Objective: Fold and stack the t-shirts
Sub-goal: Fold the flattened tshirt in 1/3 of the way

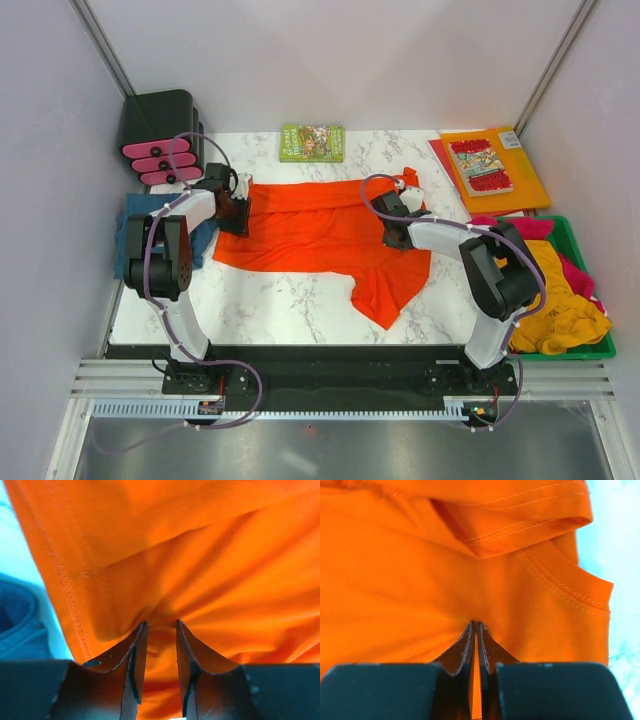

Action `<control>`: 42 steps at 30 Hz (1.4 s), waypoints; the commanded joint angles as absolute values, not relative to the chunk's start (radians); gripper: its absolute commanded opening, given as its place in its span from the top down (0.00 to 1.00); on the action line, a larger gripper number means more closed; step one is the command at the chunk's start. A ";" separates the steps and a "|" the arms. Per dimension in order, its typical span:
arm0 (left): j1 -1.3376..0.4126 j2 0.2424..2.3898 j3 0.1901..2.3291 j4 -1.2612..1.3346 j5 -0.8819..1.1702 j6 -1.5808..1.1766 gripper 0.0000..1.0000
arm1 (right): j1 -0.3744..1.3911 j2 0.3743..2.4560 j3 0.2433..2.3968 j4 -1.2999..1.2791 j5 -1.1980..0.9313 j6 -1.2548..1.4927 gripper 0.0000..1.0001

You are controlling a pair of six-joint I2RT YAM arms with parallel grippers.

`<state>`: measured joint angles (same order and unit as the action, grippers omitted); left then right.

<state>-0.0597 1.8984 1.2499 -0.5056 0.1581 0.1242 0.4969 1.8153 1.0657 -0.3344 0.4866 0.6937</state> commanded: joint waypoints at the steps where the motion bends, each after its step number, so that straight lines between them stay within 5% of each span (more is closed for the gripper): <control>1: -0.025 1.922 1.266 -0.505 0.083 0.153 0.63 | 0.445 1.826 0.979 -0.436 0.489 0.712 0.89; 7: -0.023 1.916 1.267 -0.506 0.118 0.156 0.60 | 0.428 1.793 0.962 -0.431 0.485 0.680 0.87; 17: -0.034 1.637 1.207 -0.526 0.391 0.158 0.49 | 0.546 1.621 1.061 -0.409 0.466 0.548 0.58; 28: -0.064 1.586 0.970 -0.575 0.288 0.232 0.55 | 0.601 1.572 0.881 -0.431 0.423 0.597 0.70; 42: -0.067 1.568 0.930 -0.686 0.137 0.291 0.59 | 0.609 1.551 0.839 -0.532 0.408 0.606 0.69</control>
